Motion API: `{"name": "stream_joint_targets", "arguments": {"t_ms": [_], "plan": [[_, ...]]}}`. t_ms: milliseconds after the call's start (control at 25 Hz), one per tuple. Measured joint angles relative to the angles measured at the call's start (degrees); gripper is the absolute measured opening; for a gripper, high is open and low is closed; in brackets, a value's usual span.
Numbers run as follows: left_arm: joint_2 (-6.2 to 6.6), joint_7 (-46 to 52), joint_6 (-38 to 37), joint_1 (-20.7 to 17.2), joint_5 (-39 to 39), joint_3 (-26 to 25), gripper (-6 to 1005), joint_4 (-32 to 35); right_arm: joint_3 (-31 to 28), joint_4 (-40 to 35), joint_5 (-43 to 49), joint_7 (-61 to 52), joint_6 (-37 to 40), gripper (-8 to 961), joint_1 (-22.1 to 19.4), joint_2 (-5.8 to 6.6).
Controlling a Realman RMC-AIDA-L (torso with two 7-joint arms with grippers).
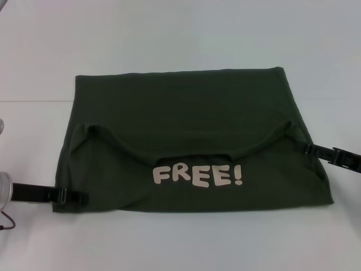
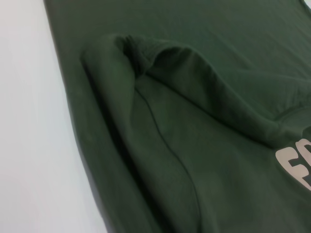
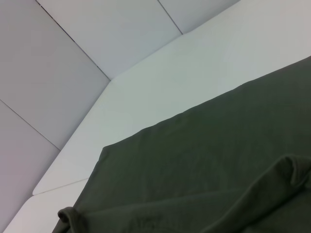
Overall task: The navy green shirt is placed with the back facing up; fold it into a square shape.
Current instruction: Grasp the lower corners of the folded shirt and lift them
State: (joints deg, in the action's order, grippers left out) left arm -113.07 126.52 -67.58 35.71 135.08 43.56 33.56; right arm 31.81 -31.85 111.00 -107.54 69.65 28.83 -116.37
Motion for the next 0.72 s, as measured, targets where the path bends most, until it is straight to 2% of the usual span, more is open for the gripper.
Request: {"name": "stream_joint_targets", "arguments": {"t_ms": [440,560,720], "plan": [[-0.04,-0.3,-0.3,0.2,0.1,-0.1,184,0.1,0.5,-0.4,0.0,-0.3,0.2,924,0.1,0.2],[-0.04,-0.3,-0.2,0.2,0.1,-0.1,112,0.1,3.7,-1.4,0.2,-4.6,1.1,924,0.1,1.75],[0.06,-0.3,-0.1,0.2,0.1,-0.2,40,0.1,9.1,-7.7,6.2,-19.5,4.3,924,0.9,5.09]]}}
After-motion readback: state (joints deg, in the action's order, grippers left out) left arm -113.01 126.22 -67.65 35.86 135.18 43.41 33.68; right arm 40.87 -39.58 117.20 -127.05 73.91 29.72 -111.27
